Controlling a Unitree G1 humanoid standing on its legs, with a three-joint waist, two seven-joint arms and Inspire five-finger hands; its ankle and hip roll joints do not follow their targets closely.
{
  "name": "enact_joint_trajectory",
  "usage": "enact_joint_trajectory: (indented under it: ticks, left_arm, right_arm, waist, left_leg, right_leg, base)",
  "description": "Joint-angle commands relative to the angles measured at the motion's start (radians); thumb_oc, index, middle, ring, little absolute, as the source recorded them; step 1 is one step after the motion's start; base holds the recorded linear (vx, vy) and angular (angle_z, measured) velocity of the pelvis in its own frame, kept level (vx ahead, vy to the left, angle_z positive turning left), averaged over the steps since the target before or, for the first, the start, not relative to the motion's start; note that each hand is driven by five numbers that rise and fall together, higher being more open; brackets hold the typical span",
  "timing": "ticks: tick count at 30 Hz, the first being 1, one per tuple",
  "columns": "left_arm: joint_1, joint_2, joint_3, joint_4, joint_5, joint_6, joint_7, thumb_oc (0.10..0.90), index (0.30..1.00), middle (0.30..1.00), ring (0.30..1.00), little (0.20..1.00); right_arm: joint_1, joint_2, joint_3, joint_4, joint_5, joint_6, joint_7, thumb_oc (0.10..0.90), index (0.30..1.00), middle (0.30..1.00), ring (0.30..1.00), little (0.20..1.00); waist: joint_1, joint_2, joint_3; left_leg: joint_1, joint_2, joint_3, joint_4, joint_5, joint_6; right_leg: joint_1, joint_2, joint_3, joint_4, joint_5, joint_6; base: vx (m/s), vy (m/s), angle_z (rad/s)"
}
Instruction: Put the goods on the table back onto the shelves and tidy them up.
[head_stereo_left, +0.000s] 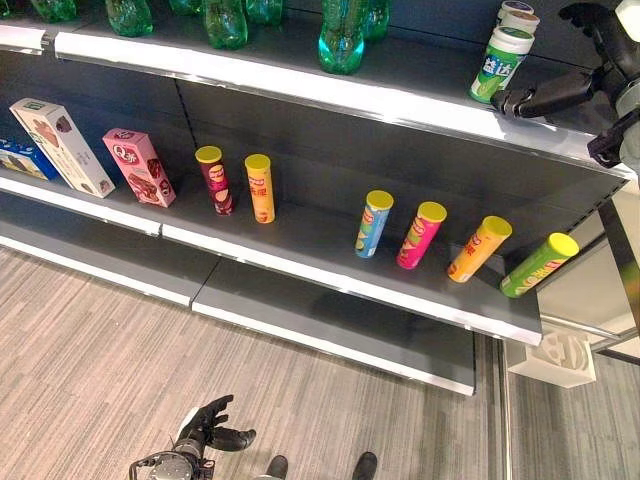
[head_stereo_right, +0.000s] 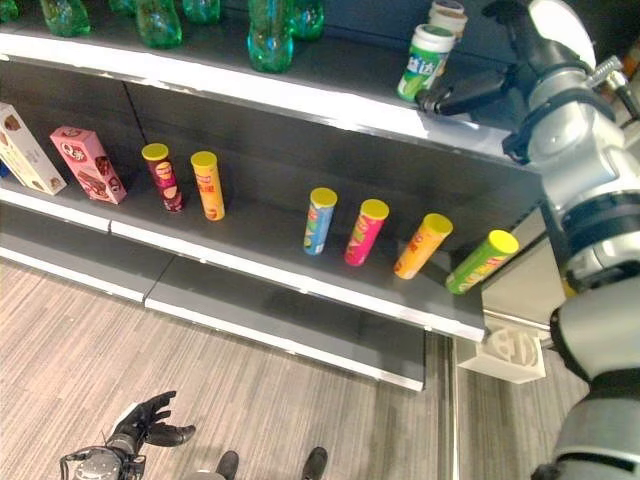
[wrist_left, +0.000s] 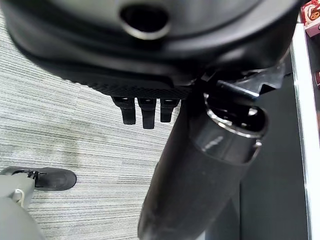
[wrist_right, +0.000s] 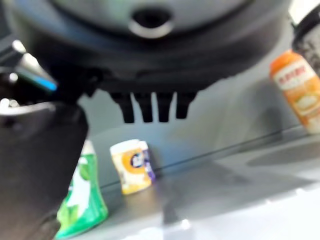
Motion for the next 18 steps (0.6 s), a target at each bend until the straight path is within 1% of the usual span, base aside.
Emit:
enact_joint_trajectory:
  ticks: [1,4,6,7,8,9,10,11,12,13,14,15,16,18]
  left_arm:
    - [-0.019,0.066,-0.019,-0.043,-0.006,-0.053,0.019,0.800,0.900,0.900,0.900,0.900]
    - [-0.013,0.062,-0.009,-0.048,-0.009,-0.051,0.020,0.800,0.900,0.900,0.900,0.900]
    - [-0.008,0.057,0.002,-0.053,-0.007,-0.050,0.022,0.800,0.900,0.900,0.900,0.900]
    - [-0.001,0.053,0.013,-0.057,-0.002,-0.050,0.024,0.800,0.900,0.900,0.900,0.900]
    - [0.002,0.048,0.019,-0.060,0.000,-0.049,0.023,0.800,0.900,0.900,0.900,0.900]
    - [0.008,0.043,0.033,-0.061,0.008,-0.049,0.023,0.800,0.900,0.900,0.900,0.900]
    - [0.011,0.041,0.043,-0.063,0.013,-0.048,0.024,0.800,0.900,0.900,0.900,0.900]
    - [0.018,0.041,0.059,-0.062,0.018,-0.048,0.021,0.800,0.900,0.900,0.900,0.900]
    - [0.023,0.043,0.068,-0.061,0.020,-0.047,0.020,0.800,0.900,0.900,0.900,0.900]
    - [0.033,0.056,0.084,-0.061,0.026,-0.044,0.016,0.800,0.900,0.900,0.900,0.900]
    - [0.039,0.059,0.096,-0.063,0.031,-0.042,0.012,0.800,0.900,0.900,0.900,0.900]
    - [0.045,0.066,0.108,-0.069,0.033,-0.040,0.011,0.800,0.900,0.900,0.900,0.900]
    - [0.050,0.071,0.114,-0.069,0.038,-0.040,0.009,0.800,0.900,0.900,0.900,0.900]
    - [0.051,0.079,0.112,-0.069,0.050,-0.036,0.001,0.800,0.900,0.900,0.900,0.900]
  right_arm:
    - [-0.263,-0.080,0.056,-0.072,0.072,-0.052,-0.083,0.800,0.900,0.900,0.900,0.900]
    - [-0.260,-0.127,0.034,-0.157,0.112,-0.070,-0.098,0.800,0.900,0.900,0.900,0.900]
    - [-0.237,-0.170,-0.004,-0.239,0.141,-0.086,-0.113,0.800,0.900,0.900,0.900,0.900]
    - [-0.188,-0.219,-0.063,-0.333,0.156,-0.105,-0.133,0.800,0.900,0.900,0.900,0.900]
    - [-0.169,-0.239,-0.090,-0.376,0.163,-0.115,-0.141,0.800,0.900,0.900,0.900,0.900]
    - [-0.094,-0.289,-0.169,-0.460,0.164,-0.132,-0.159,0.800,0.900,0.900,0.900,0.900]
    - [-0.047,-0.315,-0.219,-0.502,0.166,-0.139,-0.167,0.800,0.900,0.900,0.900,0.900]
    - [0.049,-0.351,-0.312,-0.559,0.159,-0.148,-0.179,0.800,0.900,0.900,0.900,0.900]
    - [0.102,-0.371,-0.364,-0.579,0.157,-0.152,-0.181,0.800,0.900,0.900,0.900,0.900]
    - [0.245,-0.387,-0.497,-0.619,0.150,-0.153,-0.185,0.800,0.900,0.900,0.900,0.900]
    - [0.338,-0.397,-0.578,-0.637,0.144,-0.156,-0.191,0.800,0.900,0.900,0.900,0.900]
    - [0.452,-0.391,-0.684,-0.661,0.137,-0.157,-0.195,0.800,0.900,0.900,0.900,0.900]
    - [0.532,-0.375,-0.755,-0.681,0.135,-0.157,-0.194,0.800,0.900,0.900,0.900,0.900]
    - [0.641,-0.344,-0.842,-0.708,0.128,-0.157,-0.194,0.800,0.900,0.900,0.900,0.900]
  waist:
    - [-0.001,-0.054,-0.061]
    - [-0.009,-0.051,-0.061]
    - [-0.016,-0.048,-0.063]
    - [-0.021,-0.047,-0.064]
    - [-0.024,-0.044,-0.064]
    - [-0.030,-0.044,-0.064]
    - [-0.033,-0.043,-0.064]
    - [-0.036,-0.049,-0.065]
    - [-0.036,-0.054,-0.065]
    - [-0.032,-0.075,-0.068]
    - [-0.038,-0.088,-0.064]
    - [-0.038,-0.109,-0.062]
    - [-0.036,-0.128,-0.060]
    - [-0.030,-0.151,-0.056]
  left_leg:
    - [-0.024,0.044,0.132,0.002,-0.042,-0.055]
    - [-0.023,0.044,0.138,0.002,-0.045,-0.054]
    - [-0.024,0.044,0.142,0.002,-0.047,-0.052]
    - [-0.022,0.045,0.145,0.002,-0.050,-0.051]
    - [-0.021,0.045,0.147,0.002,-0.051,-0.050]
    - [-0.021,0.045,0.151,0.002,-0.053,-0.048]
    - [-0.020,0.045,0.153,0.002,-0.054,-0.047]
    - [-0.019,0.048,0.159,0.002,-0.058,-0.045]
    - [-0.017,0.049,0.164,0.002,-0.060,-0.045]
    - [-0.013,0.053,0.175,0.002,-0.065,-0.043]
    - [-0.011,0.057,0.185,0.002,-0.066,-0.042]
    - [-0.007,0.060,0.196,0.002,-0.071,-0.038]
    - [0.002,0.062,0.210,0.002,-0.077,-0.033]
    - [0.012,0.062,0.227,0.002,-0.084,-0.026]
  right_leg:
    - [0.114,-0.052,0.005,0.007,-0.115,0.128]
    - [0.114,-0.054,0.006,0.007,-0.114,0.130]
    - [0.111,-0.055,0.009,0.007,-0.113,0.131]
    - [0.110,-0.056,0.011,0.007,-0.113,0.133]
    - [0.109,-0.057,0.011,0.007,-0.113,0.134]
    - [0.108,-0.057,0.015,0.007,-0.113,0.136]
    - [0.107,-0.056,0.017,0.007,-0.112,0.137]
    - [0.105,-0.057,0.020,0.007,-0.110,0.138]
    - [0.103,-0.056,0.023,0.007,-0.108,0.140]
    - [0.101,-0.055,0.029,0.007,-0.105,0.141]
    - [0.092,-0.053,0.039,0.007,-0.099,0.142]
    - [0.086,-0.051,0.052,0.007,-0.094,0.142]
    - [0.083,-0.051,0.063,0.007,-0.089,0.144]
    - [0.079,-0.050,0.080,0.007,-0.082,0.146]
  base:
    - [0.00,0.000,0.00]
    - [0.00,0.006,-0.02]
    - [0.01,0.026,-0.05]
    - [0.02,0.031,-0.03]
    - [0.02,0.040,-0.03]
    - [0.01,0.033,-0.03]
    - [0.00,0.037,-0.04]
    - [0.00,0.031,-0.22]
    - [0.01,0.023,-0.24]
    - [0.00,0.013,-0.25]
    - [-0.01,0.001,-0.20]
    - [-0.02,0.005,-0.42]
    - [-0.01,0.012,-0.59]
    - [-0.01,0.031,-0.54]
